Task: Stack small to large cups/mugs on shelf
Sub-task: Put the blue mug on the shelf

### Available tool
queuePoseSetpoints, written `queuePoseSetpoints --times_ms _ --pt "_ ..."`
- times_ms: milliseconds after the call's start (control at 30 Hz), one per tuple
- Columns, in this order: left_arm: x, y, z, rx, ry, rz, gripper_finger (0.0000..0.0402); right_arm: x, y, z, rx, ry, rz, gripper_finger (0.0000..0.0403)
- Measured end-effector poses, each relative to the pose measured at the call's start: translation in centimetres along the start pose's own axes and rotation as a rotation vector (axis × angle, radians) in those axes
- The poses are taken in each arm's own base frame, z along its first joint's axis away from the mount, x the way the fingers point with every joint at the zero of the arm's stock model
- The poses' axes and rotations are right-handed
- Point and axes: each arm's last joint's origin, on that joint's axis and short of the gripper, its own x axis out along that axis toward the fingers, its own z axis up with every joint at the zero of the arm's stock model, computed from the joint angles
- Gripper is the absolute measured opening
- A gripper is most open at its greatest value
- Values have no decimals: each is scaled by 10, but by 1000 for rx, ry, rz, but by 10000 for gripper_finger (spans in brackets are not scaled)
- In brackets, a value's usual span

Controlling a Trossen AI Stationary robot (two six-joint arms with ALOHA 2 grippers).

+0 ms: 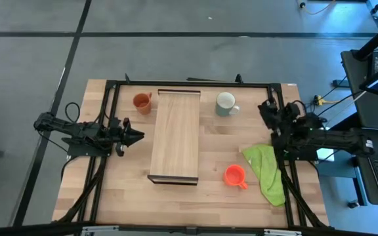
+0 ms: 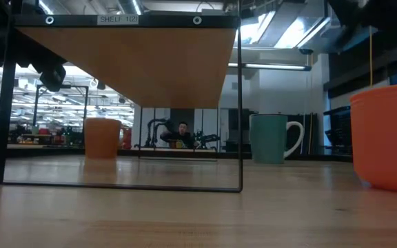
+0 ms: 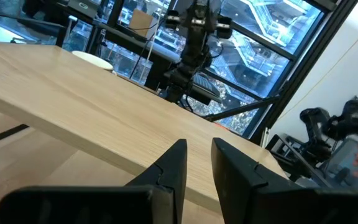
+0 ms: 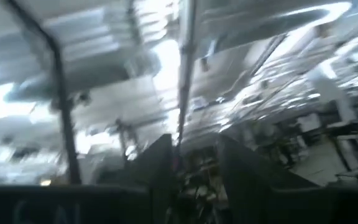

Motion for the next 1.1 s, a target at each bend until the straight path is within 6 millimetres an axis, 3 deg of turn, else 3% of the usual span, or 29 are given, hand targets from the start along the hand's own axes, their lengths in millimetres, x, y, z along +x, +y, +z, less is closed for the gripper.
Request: queuePoseSetpoints --times_ms 167,300,433,567,633,700,900,1100 --pt "0 1 3 34 -40 42 69 32 15 31 -234 86 187 132" --pt "0 0 7 23 -92 68 69 69 25 63 -349 254 180 132" --pt "-1 1 9 13 -136 125 69 100 24 81 -363 590 -13 132" --pt "-1 1 11 6 -153 133 69 130 12 101 -191 716 -462 132" --pt "-1 1 10 7 -150 131 69 143 6 110 -114 729 -628 132" --pt "-1 1 10 8 -148 130 69 158 3 119 -88 723 -689 132" --pt "-1 1 10 6 -148 129 69 200 4 147 -90 579 -663 132" --pt "-1 1 10 7 -148 129 69 226 7 164 -105 467 -617 132"
